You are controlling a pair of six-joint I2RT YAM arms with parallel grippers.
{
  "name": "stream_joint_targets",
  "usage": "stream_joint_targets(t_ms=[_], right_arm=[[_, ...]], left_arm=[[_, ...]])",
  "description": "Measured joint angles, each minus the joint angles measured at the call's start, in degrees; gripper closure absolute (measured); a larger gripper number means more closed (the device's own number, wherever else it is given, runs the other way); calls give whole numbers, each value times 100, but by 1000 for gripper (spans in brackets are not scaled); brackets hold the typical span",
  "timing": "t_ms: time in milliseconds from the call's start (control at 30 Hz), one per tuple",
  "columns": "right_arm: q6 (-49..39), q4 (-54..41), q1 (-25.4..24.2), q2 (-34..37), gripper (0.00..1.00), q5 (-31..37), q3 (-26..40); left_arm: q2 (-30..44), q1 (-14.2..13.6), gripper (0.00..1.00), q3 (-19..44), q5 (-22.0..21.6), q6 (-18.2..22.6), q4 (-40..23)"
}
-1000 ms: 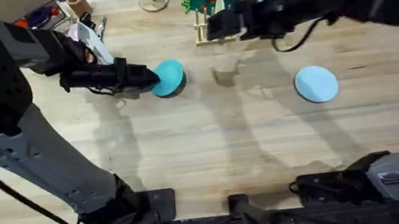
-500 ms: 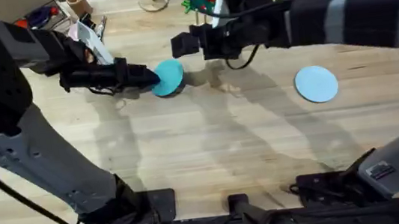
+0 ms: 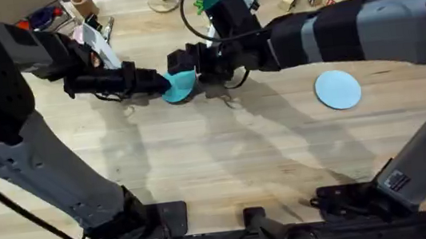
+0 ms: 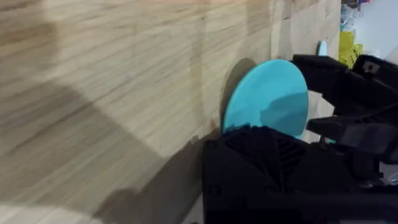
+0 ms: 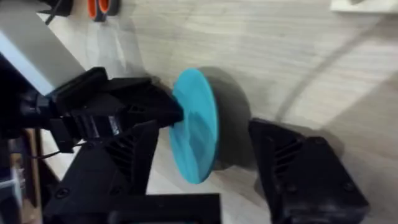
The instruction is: Pick up the plates from the table one by one and place each into a slot on the dish rack.
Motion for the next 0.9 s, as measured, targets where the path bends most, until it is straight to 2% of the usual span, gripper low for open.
stream_joint_targets(t_ms=[67,200,267,300,333,433,900], right_arm=[[76,-3,41,10,236,-2,2],[220,3,92,21,517,-4,2],[246,-3,105,24,700,0,2],[269,-32,105,24,842,32,2],[302,-43,91,28,925,23,2],[397,3,61,30,966,-22,12],[428,6,61,30,970,-21,13]], left_arm=[[0,0,959,0,0,0,-1],[0,0,959,0,0,0,-1],[0,0,959,0,0,0,-1],[0,1,959,0,4,0,4],[0,11,959,0,5,0,7],[0,17,960,0,20,-24,22],[0,22,961,0,31,-46,23]])
